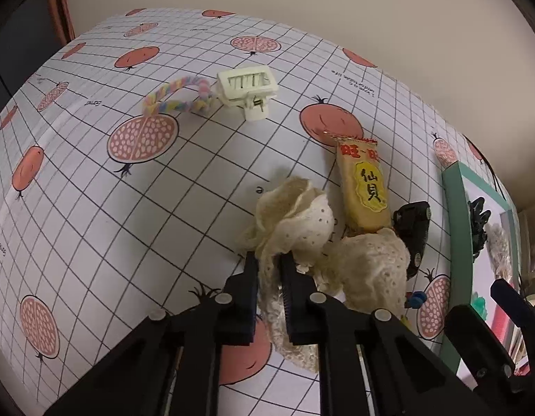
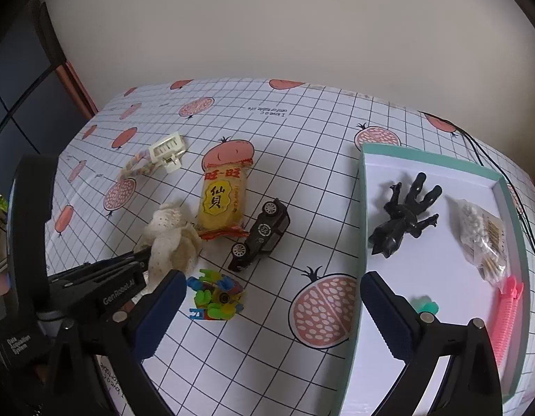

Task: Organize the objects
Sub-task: 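Close the left tool on the cream lace cloth while the right tool approaches the block toy, then grasp the colourful block toy with the right tool while the left tool lifts the lace cloth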

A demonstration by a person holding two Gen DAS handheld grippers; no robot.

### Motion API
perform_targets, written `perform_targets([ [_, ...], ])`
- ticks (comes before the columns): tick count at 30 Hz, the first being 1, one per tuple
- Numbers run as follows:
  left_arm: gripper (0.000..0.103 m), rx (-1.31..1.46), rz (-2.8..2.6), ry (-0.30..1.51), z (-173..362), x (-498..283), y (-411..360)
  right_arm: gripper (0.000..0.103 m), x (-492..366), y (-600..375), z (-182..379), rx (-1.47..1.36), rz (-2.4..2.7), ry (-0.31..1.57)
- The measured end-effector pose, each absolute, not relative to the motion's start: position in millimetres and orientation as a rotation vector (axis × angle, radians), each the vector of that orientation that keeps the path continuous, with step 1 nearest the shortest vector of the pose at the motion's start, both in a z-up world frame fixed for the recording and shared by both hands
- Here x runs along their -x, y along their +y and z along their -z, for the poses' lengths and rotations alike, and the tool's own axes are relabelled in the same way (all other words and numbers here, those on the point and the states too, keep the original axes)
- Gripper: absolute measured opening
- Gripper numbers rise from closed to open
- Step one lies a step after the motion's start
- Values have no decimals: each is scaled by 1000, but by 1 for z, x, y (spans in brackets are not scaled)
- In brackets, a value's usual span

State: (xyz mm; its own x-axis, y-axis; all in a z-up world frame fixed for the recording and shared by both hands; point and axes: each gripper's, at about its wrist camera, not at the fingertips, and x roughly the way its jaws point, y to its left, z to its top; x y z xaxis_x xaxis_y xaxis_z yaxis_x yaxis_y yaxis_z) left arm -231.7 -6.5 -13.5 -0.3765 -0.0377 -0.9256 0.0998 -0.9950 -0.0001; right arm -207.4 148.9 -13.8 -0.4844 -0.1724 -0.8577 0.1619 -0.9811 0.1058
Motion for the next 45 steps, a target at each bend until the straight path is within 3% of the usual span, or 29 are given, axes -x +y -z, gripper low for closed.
perform_targets([
  [9, 11, -1659, 2465, 130, 9, 228, -26, 96, 208, 129, 36, -1521, 2495, 58],
  [16, 11, -1662, 2457, 146, 9, 230, -29, 81, 208, 116, 49, -1552, 2461, 101],
  [29, 11, -1661, 2455, 114, 12, 231, -26, 40, 209, 112, 62, -1590, 2425, 126],
  [45, 7, -1643, 2498, 144, 8, 230, -28, 40, 208, 123, 52, -1580, 2430, 75],
])
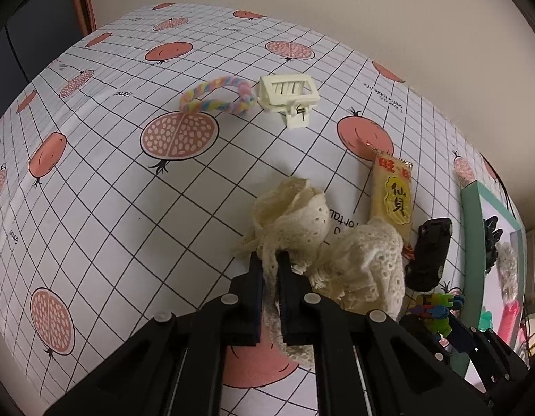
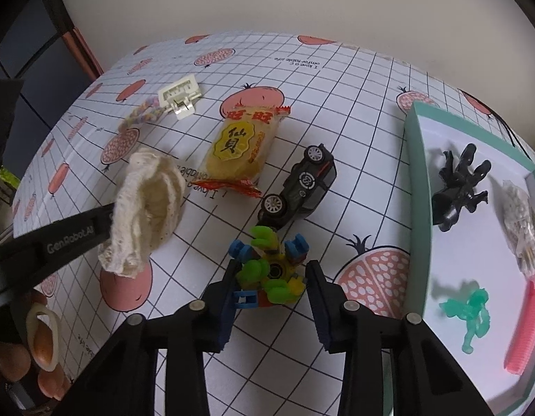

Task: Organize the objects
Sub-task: 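Grasp the colourful block toy with the right tool while the left tool lifts the lace cloth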

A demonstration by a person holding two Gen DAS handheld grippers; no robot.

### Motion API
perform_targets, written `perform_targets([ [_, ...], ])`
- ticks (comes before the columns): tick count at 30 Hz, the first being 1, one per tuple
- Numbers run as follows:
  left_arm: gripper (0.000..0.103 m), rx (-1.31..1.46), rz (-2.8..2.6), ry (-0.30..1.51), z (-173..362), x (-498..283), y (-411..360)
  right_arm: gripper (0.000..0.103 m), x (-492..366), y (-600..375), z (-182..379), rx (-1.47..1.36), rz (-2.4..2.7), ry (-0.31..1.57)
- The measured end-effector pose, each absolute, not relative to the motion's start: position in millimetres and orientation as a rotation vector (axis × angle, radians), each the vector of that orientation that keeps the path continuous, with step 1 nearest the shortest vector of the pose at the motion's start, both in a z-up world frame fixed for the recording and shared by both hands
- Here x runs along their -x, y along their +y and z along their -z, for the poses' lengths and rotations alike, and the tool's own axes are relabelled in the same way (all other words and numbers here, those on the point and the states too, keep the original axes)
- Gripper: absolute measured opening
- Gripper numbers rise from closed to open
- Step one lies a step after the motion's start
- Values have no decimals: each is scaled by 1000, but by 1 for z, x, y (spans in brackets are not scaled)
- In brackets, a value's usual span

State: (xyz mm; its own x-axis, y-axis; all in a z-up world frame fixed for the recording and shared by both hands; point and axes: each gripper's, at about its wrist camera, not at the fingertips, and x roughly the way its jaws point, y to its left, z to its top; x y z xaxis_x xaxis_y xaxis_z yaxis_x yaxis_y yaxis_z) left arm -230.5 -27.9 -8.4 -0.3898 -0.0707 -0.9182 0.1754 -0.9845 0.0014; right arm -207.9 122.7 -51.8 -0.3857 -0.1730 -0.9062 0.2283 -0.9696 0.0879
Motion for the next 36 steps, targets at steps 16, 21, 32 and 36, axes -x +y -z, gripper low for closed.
perform_targets([
  [16, 7, -1429, 2667, 175, -59, 222, -21, 40, 204, 142, 15, -1487, 2489, 14],
  [21, 7, -1354, 2739, 181, -82, 216, -10, 40, 203, 156, 7, -1470, 2516, -22],
  [32, 7, -1340, 2890, 193, -94, 210, 39, 40, 197, 227, 2, -1515, 2616, -137],
  [36, 7, -1392, 2942, 202, -87, 209, 66, 40, 193, 257, 6, -1557, 2658, -166],
])
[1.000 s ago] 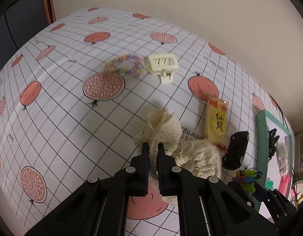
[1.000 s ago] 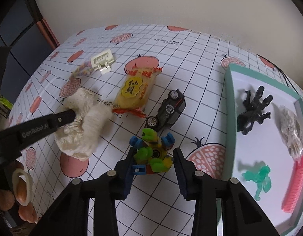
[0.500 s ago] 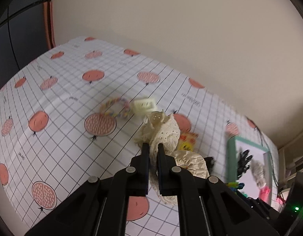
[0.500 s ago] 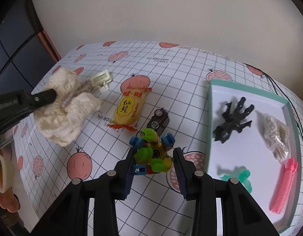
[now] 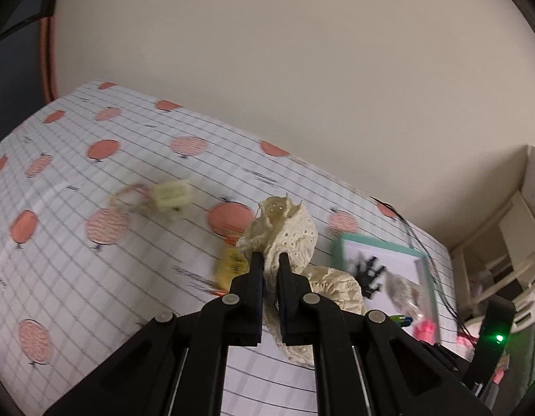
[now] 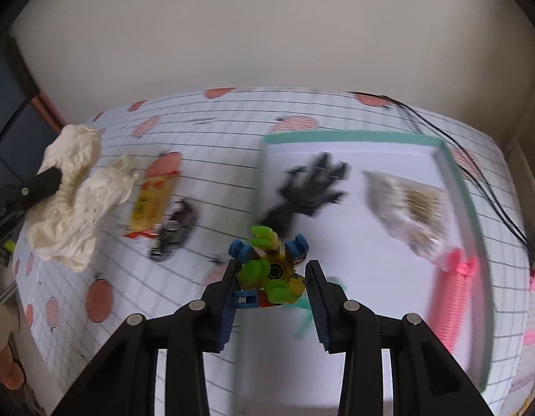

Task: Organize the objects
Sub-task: 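Grasp the colourful block toy with the right tool while the left tool lifts the lace cloth, then lower the lace cloth and block toy into the tray and open both tools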

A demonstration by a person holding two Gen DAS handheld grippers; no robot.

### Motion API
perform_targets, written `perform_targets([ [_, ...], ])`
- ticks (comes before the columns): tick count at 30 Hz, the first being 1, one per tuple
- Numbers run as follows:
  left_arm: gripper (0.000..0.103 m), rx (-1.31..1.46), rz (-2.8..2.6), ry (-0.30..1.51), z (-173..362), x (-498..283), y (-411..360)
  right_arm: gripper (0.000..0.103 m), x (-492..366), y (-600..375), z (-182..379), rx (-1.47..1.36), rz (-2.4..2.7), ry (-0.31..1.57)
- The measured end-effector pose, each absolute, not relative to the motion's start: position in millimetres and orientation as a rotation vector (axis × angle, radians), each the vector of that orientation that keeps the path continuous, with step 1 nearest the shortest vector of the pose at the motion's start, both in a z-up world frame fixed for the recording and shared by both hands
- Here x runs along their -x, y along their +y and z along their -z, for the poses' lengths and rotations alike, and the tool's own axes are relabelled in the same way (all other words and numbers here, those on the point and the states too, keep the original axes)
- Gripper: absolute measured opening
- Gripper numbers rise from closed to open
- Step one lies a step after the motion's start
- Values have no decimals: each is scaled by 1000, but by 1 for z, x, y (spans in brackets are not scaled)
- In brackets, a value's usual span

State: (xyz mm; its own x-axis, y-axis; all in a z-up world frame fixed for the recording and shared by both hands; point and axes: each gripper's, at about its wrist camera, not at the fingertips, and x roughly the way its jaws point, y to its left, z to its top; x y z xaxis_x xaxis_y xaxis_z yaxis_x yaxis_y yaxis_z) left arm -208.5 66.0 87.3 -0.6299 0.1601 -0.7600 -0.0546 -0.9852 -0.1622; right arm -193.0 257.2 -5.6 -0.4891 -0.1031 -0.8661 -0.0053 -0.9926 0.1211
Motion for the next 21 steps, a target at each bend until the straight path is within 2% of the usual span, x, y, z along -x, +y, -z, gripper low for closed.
perform_targets([
  [11, 7, 1245, -2586, -18, -65, 192, 149, 40, 180, 329, 15, -1644, 2736, -306],
  [21, 7, 1235, -2492, 156, -35, 177, 203, 40, 176, 350, 18, -1677, 2762, -355],
])
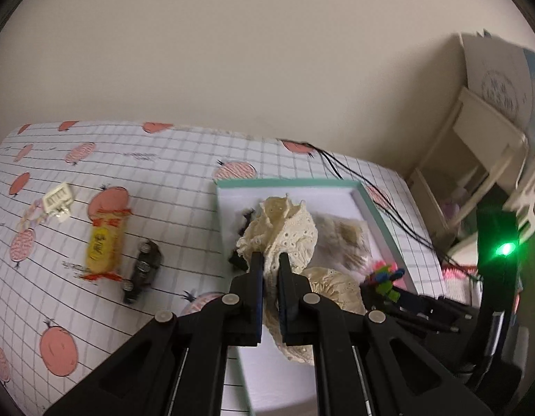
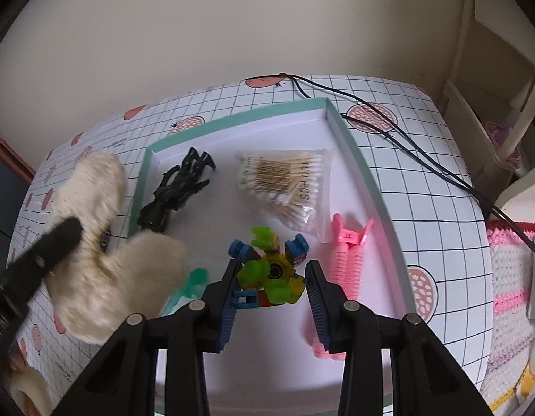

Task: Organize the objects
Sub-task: 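Lower the lace cloth and block toy into the tray and open both tools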

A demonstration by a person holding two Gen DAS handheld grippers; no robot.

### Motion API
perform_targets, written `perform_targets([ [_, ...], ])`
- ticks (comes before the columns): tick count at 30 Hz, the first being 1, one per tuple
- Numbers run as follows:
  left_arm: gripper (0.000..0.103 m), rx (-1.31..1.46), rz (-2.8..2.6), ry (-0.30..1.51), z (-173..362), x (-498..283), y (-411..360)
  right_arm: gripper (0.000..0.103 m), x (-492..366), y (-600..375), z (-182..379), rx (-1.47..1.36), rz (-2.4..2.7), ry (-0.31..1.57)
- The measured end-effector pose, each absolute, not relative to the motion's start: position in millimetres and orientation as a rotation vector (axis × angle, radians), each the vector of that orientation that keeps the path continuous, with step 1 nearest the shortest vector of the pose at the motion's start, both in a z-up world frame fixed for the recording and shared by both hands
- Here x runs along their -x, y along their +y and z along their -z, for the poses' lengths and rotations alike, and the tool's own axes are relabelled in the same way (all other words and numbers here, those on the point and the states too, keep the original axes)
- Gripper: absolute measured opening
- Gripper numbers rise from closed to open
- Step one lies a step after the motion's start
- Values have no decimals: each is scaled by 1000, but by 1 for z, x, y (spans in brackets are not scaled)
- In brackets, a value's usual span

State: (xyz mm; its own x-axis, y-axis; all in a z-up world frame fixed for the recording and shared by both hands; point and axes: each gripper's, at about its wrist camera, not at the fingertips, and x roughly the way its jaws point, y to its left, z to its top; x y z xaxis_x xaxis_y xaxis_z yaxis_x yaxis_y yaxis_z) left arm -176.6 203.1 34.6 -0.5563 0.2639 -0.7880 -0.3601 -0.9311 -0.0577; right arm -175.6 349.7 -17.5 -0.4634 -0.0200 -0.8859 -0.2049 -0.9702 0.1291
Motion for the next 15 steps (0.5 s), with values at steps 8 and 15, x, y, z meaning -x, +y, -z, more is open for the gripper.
perform_targets([
  [8, 7, 1324, -2453, 246, -4, 174, 216, 40, 176, 353, 26, 1604, -2534, 312],
  [15, 9, 1425, -2396, 240, 12, 175, 213, 41, 178, 351, 29, 1623, -2522, 292],
])
